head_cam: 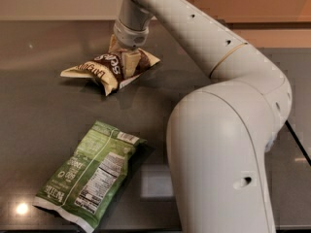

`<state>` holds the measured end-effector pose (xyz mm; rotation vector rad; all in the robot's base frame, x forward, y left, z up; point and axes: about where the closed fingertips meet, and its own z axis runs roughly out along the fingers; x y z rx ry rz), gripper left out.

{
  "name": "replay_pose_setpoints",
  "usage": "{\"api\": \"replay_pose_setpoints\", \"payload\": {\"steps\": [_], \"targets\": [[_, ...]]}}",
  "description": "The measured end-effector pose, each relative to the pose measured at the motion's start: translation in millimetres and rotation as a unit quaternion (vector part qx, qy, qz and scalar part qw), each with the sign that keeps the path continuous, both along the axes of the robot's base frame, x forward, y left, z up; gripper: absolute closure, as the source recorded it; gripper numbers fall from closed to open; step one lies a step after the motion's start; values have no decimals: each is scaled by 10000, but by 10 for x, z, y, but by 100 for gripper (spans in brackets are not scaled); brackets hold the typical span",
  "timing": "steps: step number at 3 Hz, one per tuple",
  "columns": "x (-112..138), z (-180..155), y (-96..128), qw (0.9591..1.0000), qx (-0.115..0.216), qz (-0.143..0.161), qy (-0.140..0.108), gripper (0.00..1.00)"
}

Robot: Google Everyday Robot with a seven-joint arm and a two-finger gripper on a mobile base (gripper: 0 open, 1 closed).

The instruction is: Pick brown chip bag

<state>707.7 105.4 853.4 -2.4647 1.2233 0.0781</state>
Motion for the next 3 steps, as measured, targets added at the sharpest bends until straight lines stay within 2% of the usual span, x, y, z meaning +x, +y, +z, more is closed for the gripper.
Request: {"api": "replay_pose_setpoints", "payload": {"steps": [1, 2, 3], "targets": [[-70, 62, -20, 10000, 76, 15, 27, 64], [-128, 167, -102, 9998, 149, -110, 25, 88], [-184, 379, -220, 9990, 333, -305, 41, 100]]}}
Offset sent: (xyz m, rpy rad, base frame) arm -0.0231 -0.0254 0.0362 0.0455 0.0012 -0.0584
